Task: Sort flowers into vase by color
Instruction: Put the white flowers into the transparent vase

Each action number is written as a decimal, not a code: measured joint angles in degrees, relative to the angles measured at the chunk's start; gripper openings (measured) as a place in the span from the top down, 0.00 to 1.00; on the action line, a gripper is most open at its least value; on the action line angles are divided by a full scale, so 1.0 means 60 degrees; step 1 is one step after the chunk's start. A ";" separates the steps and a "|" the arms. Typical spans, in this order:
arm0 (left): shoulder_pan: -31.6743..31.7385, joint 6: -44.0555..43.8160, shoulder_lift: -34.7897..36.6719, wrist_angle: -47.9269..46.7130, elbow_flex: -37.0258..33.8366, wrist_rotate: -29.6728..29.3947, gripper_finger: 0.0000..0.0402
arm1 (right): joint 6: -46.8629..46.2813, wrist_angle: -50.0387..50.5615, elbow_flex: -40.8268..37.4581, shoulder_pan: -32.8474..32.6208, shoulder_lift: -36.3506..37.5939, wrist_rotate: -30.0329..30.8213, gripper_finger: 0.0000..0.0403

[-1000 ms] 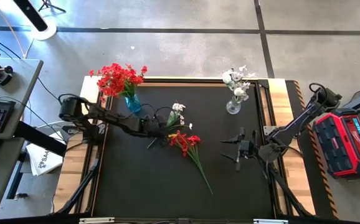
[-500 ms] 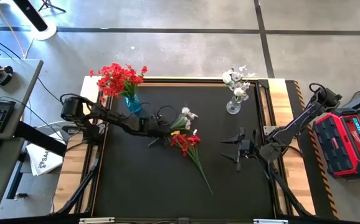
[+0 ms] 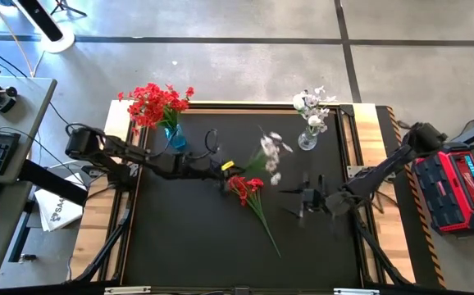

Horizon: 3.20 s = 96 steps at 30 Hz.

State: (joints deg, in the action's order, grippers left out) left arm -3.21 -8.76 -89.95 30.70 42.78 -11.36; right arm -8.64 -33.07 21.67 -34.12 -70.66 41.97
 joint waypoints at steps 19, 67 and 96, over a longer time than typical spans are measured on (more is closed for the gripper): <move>-0.1401 0.2070 -0.1124 0.4403 0.0004 0.0631 0.99 | 0.2564 -0.3618 0.1446 0.2064 -0.1030 -0.3497 0.38; -0.1473 -0.0524 0.0106 -0.2366 0.0004 -0.2786 0.69 | -0.6241 1.7549 0.6557 0.2417 0.3390 0.5431 1.00; -0.1474 -0.0531 0.0106 -0.2215 0.0004 -0.2786 0.69 | -0.1539 1.2589 0.4801 0.7708 0.3469 0.1341 0.99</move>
State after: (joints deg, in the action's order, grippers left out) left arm -12.05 -11.94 -89.32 17.41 42.81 -28.08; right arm -17.87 42.47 50.48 12.12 -49.84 50.02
